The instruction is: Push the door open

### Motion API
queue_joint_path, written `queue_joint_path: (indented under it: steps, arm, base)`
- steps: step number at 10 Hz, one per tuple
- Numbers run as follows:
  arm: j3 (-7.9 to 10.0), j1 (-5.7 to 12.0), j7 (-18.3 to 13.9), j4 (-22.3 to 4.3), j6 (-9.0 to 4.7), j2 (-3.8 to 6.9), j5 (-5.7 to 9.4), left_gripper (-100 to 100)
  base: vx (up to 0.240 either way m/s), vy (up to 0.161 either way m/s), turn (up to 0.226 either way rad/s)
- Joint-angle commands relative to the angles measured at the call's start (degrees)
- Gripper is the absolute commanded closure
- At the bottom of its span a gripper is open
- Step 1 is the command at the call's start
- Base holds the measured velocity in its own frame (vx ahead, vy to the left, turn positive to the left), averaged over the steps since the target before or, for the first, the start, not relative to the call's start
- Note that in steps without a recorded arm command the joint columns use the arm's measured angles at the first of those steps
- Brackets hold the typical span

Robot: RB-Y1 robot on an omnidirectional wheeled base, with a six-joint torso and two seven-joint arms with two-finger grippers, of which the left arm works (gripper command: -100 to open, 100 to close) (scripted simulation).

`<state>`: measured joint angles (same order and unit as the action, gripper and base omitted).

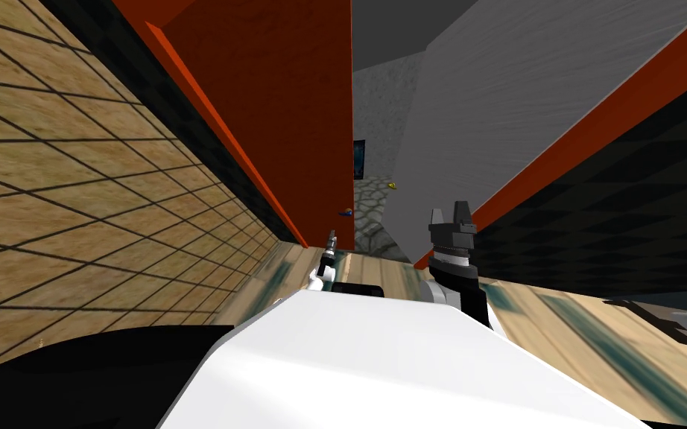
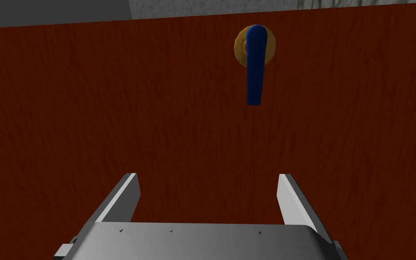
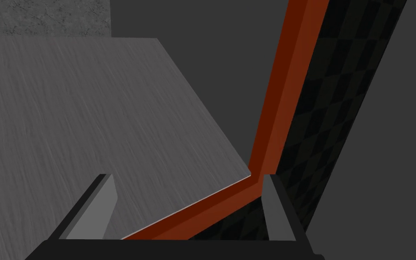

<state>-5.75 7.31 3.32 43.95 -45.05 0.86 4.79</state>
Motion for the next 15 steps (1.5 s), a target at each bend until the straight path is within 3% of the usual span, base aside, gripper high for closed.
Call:
queue_joint_path:
  steps: [1,7,8,9,11,15]
  arm:
    - [-0.22,0.84,0.34,-2.6,-0.21,-0.62,0.35,-100]
    - [-0.66,3.6,1.15,-10.18,-1.0,-2.58,1.32,-100]
    - [-0.59,3.39,1.0,-9.78,-1.29,-2.31,1.21,-100]
    - [-0.41,3.51,1.03,-10.04,-1.35,-0.82,1.29,-100]
    - [-0.23,3.59,1.01,-10.17,-1.37,0.09,1.36,-100]
    - [0.17,3.75,0.98,-10.44,-1.43,0.74,1.49,-100]
  base:
    - [0.103,0.023,-0.049]
    - [0.115,0.019,-0.038]
    - [0.052,0.0,-0.009]
    - [0.115,-0.029,-0.031]
    - [0.184,-0.026,-0.02]
    - [0.177,-0.022,-0.021]
